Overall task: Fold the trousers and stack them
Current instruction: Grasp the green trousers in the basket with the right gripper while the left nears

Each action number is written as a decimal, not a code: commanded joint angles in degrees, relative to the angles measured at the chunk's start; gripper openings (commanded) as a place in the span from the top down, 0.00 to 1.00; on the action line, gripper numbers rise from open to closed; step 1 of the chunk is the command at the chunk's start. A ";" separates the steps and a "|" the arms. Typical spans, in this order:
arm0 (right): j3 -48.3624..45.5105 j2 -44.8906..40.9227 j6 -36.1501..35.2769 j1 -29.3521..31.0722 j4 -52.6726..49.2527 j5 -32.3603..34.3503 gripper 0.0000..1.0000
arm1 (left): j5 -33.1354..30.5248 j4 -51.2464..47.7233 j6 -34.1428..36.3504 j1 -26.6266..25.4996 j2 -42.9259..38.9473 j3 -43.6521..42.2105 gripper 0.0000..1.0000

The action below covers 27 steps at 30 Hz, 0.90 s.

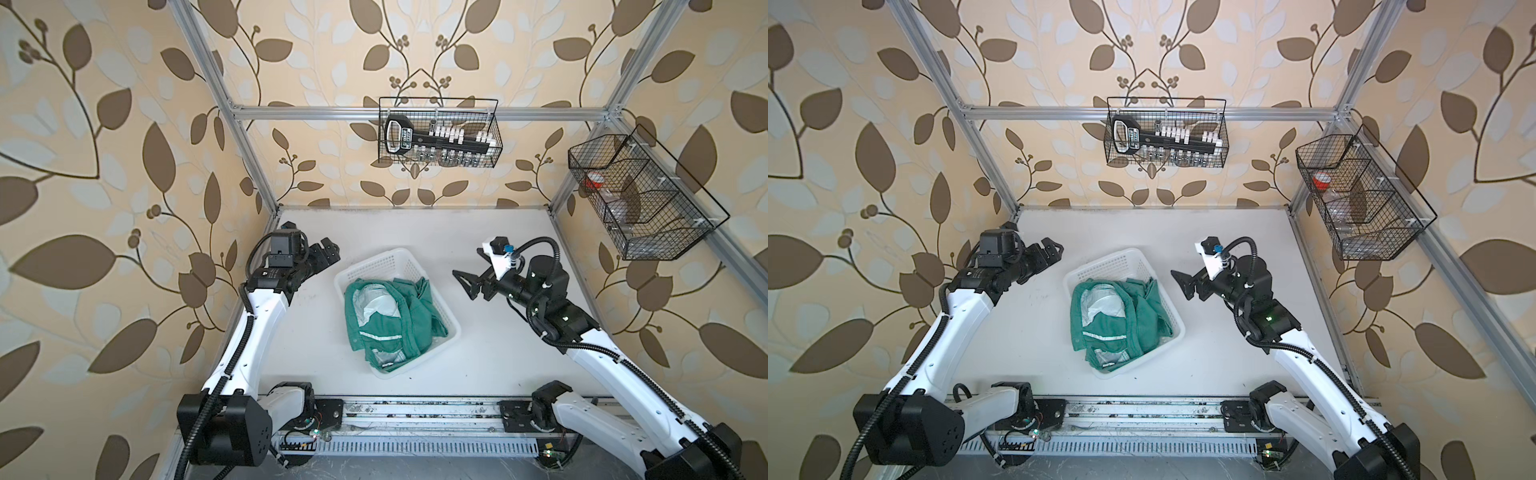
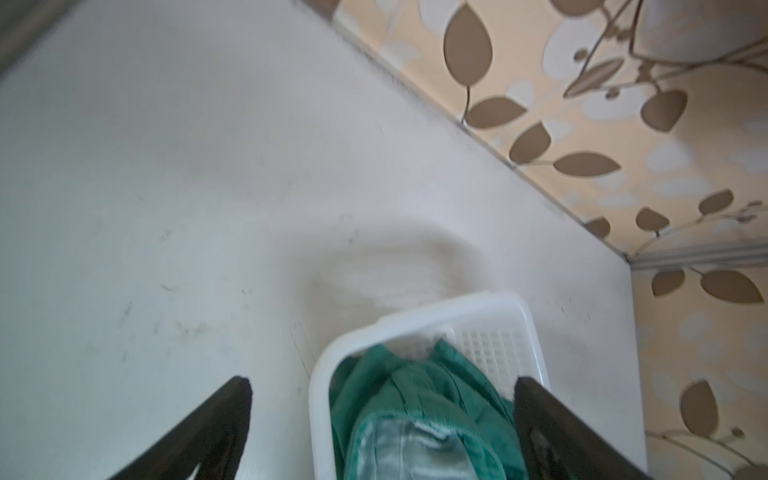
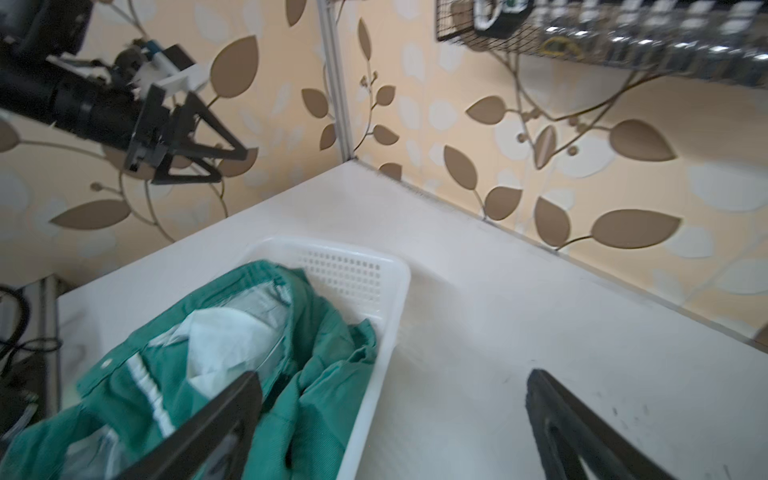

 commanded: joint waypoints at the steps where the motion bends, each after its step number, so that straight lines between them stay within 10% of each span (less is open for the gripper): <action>1: 2.23 1.65 -6.23 4.99 -12.92 -0.21 0.00 | 12.33 -11.73 3.93 -0.58 -1.44 2.63 0.01; 13: 7.04 19.85 -16.83 21.71 -11.77 10.29 0.00 | 14.26 -15.80 6.09 -0.62 -5.80 -5.77 0.01; 27: 14.72 41.63 -16.81 22.11 -7.17 10.20 0.00 | 12.33 -15.36 5.43 -0.49 -6.70 -7.19 0.01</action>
